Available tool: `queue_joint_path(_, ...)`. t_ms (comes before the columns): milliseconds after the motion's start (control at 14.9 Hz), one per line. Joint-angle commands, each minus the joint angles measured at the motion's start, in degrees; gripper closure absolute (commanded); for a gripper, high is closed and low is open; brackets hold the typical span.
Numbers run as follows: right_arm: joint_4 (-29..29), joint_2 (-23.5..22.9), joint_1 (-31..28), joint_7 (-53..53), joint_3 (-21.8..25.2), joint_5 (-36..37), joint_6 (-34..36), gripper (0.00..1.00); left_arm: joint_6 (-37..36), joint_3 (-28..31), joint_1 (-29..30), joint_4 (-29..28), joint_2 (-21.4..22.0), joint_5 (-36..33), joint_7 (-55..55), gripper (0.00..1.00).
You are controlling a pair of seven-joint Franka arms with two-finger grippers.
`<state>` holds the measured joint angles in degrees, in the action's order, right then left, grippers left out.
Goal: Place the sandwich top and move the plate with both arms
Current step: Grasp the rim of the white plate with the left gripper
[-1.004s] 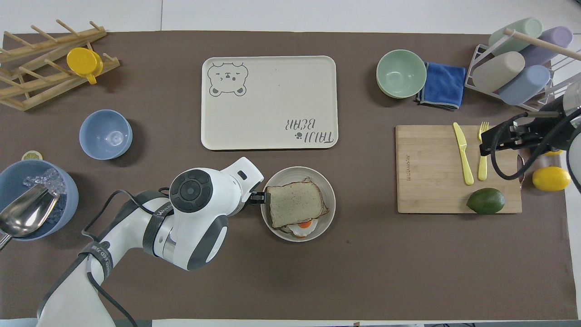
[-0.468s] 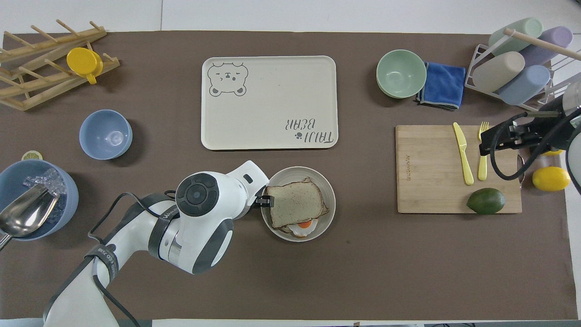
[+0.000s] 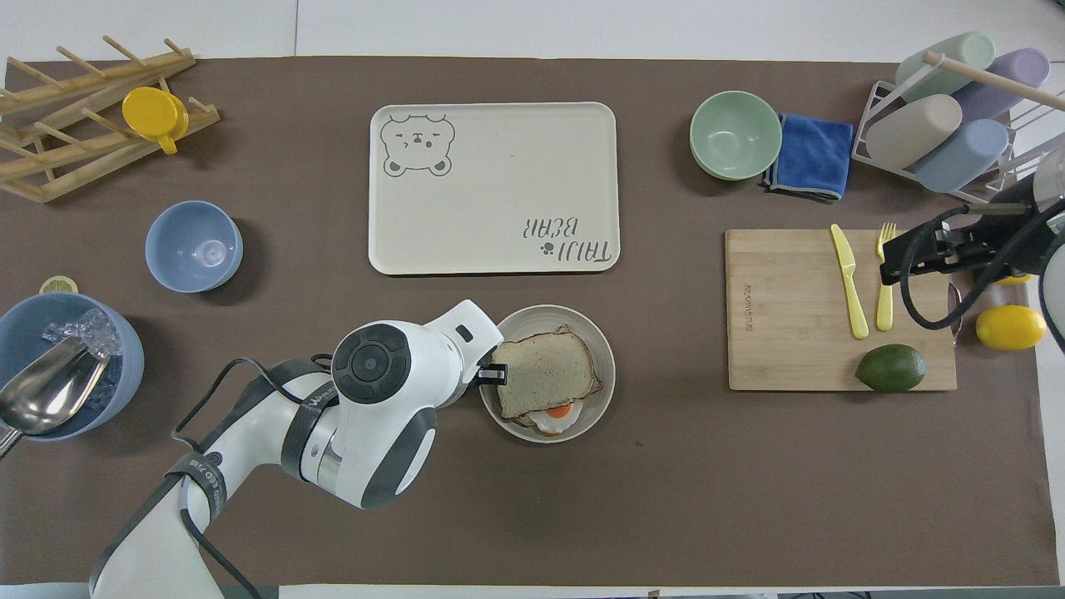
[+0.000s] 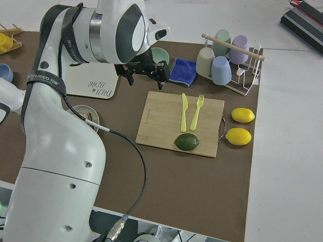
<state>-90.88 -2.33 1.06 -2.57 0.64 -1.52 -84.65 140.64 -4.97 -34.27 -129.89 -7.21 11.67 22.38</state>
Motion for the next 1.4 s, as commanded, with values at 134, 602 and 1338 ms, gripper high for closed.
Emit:
queue_joint_path(134, 0.2, 0.1, -0.8, 1.1, -0.2, 0.2, 0.0, 0.00, 1.7, 0.8, -1.4, -0.4, -0.4, 1.0, 0.2, 0.67)
queue_joint_path(602, -0.7, 0.9, -1.9, 0.9, -0.2, 0.3, -0.1, 0.00, 2.1, 0.8, -2.2, -0.2, -0.4, 1.8, -0.4, 0.91)
queue_joint_path(1338, -0.4, 0.8, -1.3, 0.8, -0.7, 3.0, -1.2, 0.00, 0.3, 0.8, -1.2, 1.5, -0.2, 4.9, -0.5, 1.00)
